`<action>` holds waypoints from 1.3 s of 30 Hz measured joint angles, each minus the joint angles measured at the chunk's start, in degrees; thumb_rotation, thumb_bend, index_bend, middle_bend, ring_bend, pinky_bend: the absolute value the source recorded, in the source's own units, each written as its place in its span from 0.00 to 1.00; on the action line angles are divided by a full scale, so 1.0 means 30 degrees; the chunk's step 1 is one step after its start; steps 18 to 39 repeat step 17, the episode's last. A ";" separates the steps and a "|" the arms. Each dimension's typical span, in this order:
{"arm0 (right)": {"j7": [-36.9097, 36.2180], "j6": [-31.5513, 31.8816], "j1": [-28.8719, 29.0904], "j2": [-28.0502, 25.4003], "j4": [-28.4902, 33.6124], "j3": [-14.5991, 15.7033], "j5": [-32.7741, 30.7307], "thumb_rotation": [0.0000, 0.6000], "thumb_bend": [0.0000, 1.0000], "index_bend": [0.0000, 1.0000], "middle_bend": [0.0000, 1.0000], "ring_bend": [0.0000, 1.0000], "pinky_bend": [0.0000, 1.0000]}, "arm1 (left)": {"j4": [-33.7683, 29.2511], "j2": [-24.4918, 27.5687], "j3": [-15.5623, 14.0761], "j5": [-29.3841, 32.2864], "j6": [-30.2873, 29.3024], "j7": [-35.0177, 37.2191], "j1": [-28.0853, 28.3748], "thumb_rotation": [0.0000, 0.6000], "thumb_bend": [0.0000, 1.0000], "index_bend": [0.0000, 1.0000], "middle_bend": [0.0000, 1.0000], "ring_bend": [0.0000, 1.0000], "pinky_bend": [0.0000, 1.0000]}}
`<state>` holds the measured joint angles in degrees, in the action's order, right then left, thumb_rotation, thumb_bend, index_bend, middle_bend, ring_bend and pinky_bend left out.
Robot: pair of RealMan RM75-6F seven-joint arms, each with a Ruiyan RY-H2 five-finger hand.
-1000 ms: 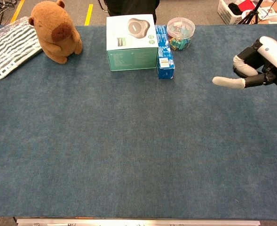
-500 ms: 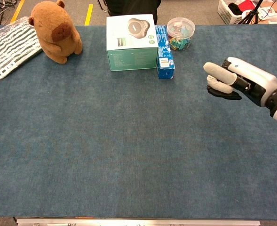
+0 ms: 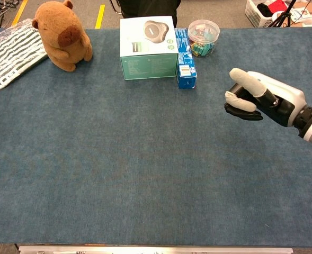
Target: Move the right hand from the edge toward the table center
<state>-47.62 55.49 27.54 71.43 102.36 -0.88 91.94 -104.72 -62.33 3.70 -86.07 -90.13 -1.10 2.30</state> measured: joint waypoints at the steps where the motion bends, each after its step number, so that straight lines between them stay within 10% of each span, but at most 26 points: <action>1: -0.0295 0.0054 0.0050 -0.0008 -0.0028 0.0055 0.0165 0.14 0.00 1.00 1.00 1.00 1.00 | 0.0001 0.0001 0.0002 -0.0008 -0.0007 0.0003 -0.0001 1.00 0.00 0.62 0.55 0.51 0.44; 17: -0.7094 0.1295 0.1947 -0.0987 -0.0393 0.2180 0.4482 0.13 0.00 1.00 1.00 1.00 1.00 | 0.0044 -0.0049 0.0002 -0.0135 0.0110 -0.0103 0.0075 1.00 0.00 0.61 0.55 0.51 0.44; 39: -0.7094 0.1295 0.1947 -0.0987 -0.0393 0.2180 0.4482 0.13 0.00 1.00 1.00 1.00 1.00 | 0.0044 -0.0049 0.0002 -0.0135 0.0110 -0.0103 0.0075 1.00 0.00 0.61 0.55 0.51 0.44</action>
